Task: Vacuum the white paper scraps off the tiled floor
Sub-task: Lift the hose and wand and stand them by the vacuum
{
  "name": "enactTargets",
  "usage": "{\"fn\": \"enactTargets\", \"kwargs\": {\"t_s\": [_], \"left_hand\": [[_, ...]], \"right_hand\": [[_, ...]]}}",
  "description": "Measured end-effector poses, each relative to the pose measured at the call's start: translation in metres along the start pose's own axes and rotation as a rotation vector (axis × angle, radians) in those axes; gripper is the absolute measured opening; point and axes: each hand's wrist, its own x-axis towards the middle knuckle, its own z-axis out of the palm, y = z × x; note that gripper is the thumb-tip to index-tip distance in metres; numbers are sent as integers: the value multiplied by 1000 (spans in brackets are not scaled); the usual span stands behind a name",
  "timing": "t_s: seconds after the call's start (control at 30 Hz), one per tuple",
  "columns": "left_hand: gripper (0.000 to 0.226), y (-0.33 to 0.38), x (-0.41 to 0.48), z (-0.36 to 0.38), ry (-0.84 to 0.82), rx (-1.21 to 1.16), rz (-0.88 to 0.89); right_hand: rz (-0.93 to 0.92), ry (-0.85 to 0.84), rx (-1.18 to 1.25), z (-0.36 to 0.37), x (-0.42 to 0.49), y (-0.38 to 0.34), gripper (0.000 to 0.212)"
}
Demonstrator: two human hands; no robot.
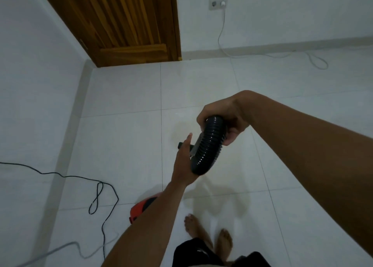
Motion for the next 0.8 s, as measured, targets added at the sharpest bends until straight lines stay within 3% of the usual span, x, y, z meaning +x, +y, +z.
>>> {"fn": "enactTargets", "kwargs": {"t_s": [0.1, 0.23, 0.3, 0.37, 0.43, 0.5, 0.63, 0.8], "left_hand": [[34, -2, -17, 6, 67, 33, 68], [57, -5, -39, 6, 157, 36, 39], [50, -11, -43, 2, 163, 16, -14], [38, -15, -37, -7, 138, 5, -119], [32, -22, -29, -16, 127, -7, -169], [27, -30, -25, -23, 131, 11, -181], [27, -47, -24, -36, 144, -32, -184], [19, -68, -26, -59, 86, -104, -172]], "right_hand": [[-19, -53, 50, 15, -5, 10, 32], [-101, -120, 90, 32, -9, 24, 33], [-213, -134, 111, 41, -4, 32, 48], [-337, 14, 264, 51, 17, 45, 58], [-410, 333, 379, 66, 51, 71, 54], [-390, 559, 271, 88, 92, 103, 58], [-411, 611, -173, 131, 174, 147, 91], [-497, 707, -204, 164, 265, 134, 116]]}}
